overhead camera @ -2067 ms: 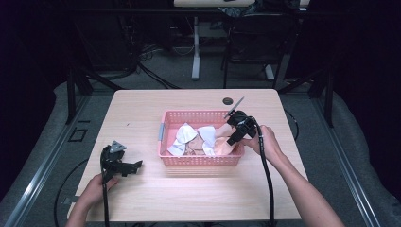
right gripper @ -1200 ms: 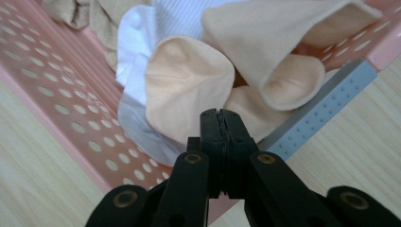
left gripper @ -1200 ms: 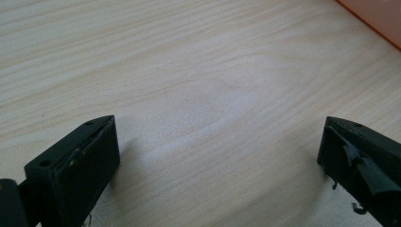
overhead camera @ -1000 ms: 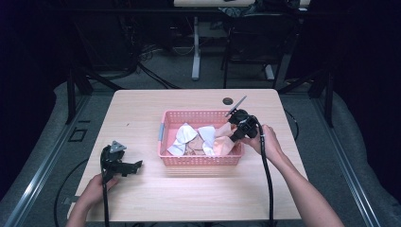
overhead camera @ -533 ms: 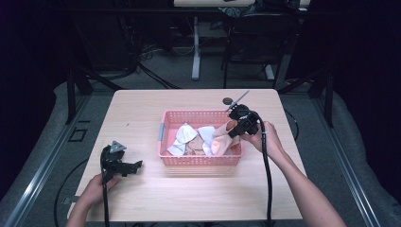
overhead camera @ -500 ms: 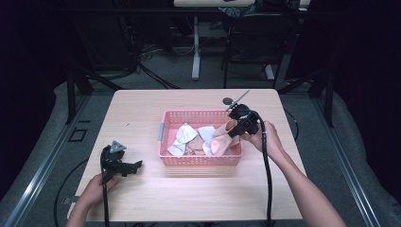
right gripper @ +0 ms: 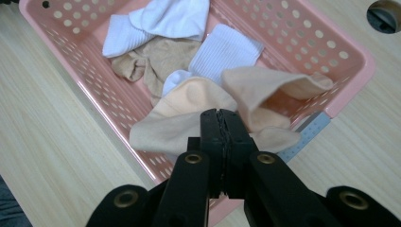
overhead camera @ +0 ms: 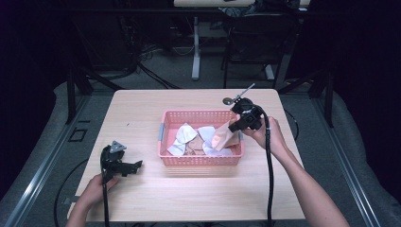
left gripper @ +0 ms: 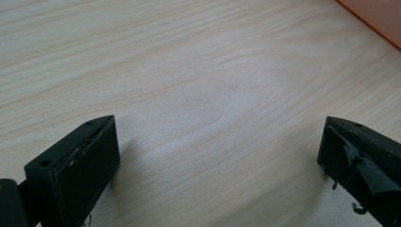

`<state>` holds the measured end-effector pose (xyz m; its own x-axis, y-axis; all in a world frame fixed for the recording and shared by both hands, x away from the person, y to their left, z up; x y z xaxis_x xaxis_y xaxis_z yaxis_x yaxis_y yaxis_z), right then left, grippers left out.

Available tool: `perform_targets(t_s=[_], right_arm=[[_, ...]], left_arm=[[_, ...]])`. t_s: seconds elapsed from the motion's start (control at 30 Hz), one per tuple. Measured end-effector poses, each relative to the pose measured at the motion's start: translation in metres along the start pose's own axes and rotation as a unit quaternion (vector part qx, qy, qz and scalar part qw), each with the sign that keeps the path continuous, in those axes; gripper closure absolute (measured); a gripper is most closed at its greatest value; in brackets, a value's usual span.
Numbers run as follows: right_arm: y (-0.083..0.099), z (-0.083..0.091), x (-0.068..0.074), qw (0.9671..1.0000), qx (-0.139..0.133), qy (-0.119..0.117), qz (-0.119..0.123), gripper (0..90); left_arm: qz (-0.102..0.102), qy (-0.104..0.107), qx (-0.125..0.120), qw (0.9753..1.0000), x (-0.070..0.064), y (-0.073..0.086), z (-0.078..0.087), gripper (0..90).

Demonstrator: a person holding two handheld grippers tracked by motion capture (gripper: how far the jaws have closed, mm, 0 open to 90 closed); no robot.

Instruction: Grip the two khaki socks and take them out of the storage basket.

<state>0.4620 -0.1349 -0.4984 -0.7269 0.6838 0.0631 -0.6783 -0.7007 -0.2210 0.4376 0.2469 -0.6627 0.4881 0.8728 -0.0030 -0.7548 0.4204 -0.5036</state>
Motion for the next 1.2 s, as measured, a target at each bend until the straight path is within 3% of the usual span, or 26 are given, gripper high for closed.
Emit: perform_targets(t_s=[0.77,1.2], right_arm=[[-0.009,0.035,0.002,0.9993,-0.036,0.002,-0.005,89.1],[0.0,0.055,-0.012,0.9986,-0.049,0.011,-0.017,89.2]], left_arm=[[0.0,0.0,0.0,1.0,0.0,0.0,0.0,0.0],[0.0,0.0,0.0,1.0,0.0,0.0,0.0,0.0]])
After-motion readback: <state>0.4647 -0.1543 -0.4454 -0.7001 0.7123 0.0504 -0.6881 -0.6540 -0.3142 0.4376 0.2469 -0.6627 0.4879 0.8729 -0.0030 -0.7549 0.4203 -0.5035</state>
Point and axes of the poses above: each handheld gripper's, and its own axes: z roughly backward along the jaws, y roughly out of its underside, x roughly to its left, the point moved 10 cm from there along -z, roughly forward along the jaws, and after that the axes turned 15 degrees about x, right-handed, at the moved point
